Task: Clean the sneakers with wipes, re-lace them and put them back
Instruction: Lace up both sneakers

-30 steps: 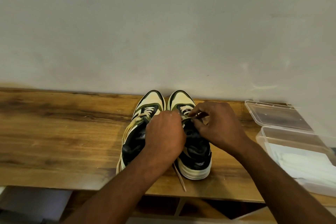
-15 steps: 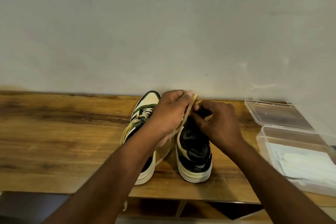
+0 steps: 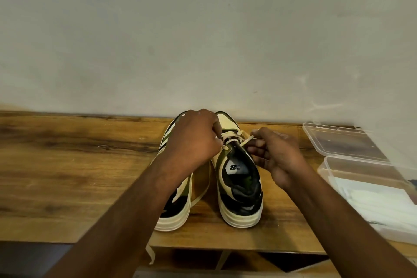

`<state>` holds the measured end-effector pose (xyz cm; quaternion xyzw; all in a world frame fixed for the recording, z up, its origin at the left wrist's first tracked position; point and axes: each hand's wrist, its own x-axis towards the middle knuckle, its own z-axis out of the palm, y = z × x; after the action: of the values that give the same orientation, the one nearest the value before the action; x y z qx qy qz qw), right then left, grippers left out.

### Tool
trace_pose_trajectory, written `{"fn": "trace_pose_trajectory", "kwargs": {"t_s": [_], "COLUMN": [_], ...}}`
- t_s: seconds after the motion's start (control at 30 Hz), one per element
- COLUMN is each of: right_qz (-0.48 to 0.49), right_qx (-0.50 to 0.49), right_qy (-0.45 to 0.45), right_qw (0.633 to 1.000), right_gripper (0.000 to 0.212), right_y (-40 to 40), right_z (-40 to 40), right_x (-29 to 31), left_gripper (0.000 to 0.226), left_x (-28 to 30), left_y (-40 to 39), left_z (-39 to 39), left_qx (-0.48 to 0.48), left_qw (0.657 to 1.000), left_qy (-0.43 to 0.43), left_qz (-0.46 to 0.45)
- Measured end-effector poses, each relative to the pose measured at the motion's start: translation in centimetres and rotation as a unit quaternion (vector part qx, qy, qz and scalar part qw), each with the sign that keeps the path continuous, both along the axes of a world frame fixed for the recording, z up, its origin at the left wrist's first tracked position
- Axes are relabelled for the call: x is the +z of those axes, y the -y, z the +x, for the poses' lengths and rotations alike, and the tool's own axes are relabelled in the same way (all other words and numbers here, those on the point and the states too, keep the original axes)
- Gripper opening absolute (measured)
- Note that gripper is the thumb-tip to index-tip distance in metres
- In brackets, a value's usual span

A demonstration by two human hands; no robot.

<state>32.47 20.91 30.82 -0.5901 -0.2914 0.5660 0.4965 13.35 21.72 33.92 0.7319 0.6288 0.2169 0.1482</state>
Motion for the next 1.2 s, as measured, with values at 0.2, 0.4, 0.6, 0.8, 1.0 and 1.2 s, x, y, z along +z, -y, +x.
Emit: {"fn": "trace_pose_trajectory", "kwargs": {"t_s": [0.2, 0.4, 0.6, 0.8, 1.0, 1.2], "right_qz": [-0.06, -0.022, 0.037, 0.093, 0.106, 0.124], "right_qx": [-0.052, 0.082, 0.128, 0.133, 0.133, 0.134], "right_qy": [-0.058, 0.079, 0.133, 0.172, 0.178, 0.191], "right_qw": [0.995, 0.993, 0.982, 0.972, 0.969, 0.964], "right_gripper": [0.014, 0.031, 0.012, 0.013, 0.016, 0.01], "right_y": [-0.3, 0.5, 0.9, 1.3, 1.2, 0.9], "right_z": [0.3, 0.5, 0.2, 0.1, 0.2, 0.4], "right_x": [-0.1, 0.7, 0.7, 0.7, 0.5, 0.4], "left_gripper": [0.028, 0.039, 0.019, 0.009, 0.008, 0.015], "left_x": [-1.4, -3.0, -3.3, -4.0, -4.4, -4.9], "left_y": [1.3, 1.7, 2.7, 3.7, 3.3, 3.5], "left_z": [0.9, 2.7, 3.6, 4.3, 4.6, 4.5], "left_qx": [0.06, 0.117, 0.129, 0.14, 0.149, 0.181], "left_qw": [0.997, 0.992, 0.986, 0.965, 0.958, 0.93], "left_qy": [-0.024, -0.005, 0.098, 0.22, 0.246, 0.314], "left_qz": [-0.046, -0.039, -0.028, 0.018, 0.005, 0.064]}}
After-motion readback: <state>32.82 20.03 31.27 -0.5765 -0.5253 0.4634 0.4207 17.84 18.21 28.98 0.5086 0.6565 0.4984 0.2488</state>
